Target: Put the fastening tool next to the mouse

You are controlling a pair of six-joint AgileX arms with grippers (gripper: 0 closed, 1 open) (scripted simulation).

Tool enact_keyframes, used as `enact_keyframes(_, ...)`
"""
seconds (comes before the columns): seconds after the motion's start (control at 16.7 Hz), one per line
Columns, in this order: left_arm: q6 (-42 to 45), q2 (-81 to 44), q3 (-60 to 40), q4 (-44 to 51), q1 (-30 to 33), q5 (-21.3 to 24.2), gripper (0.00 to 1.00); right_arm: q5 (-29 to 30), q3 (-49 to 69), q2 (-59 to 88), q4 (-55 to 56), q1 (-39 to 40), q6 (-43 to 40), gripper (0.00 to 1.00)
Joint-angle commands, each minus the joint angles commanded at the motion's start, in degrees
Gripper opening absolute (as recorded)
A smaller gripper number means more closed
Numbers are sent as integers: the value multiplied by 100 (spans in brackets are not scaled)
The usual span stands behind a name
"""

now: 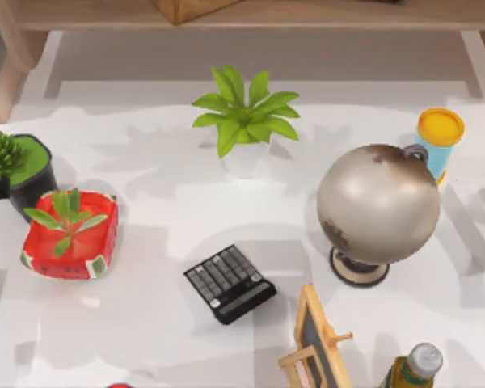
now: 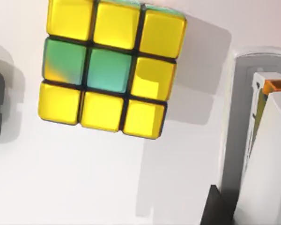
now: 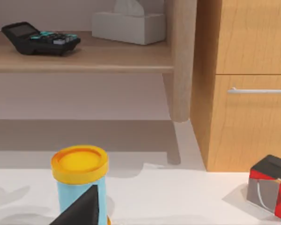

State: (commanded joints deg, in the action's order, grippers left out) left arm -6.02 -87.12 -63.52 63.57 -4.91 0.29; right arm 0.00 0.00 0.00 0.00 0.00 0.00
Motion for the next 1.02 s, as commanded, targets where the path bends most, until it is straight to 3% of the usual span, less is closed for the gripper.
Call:
enact_keyframes(0.24,1772,-1763,-2250,291,-1215,-6,0,0,0,0,0,0,0,100)
enact_keyframes(0.48,2765,-3311,-3652,344,-1727,5,0,0,0,0,0,0,0,100)
enact_keyframes(0.72,3061,-4070,-4137,338,-1808,8,0,0,0,0,0,0,0,100)
enact_keyframes(1.02,3100,-4112,-4137,329,-1808,-2,0,0,0,0,0,0,0,100)
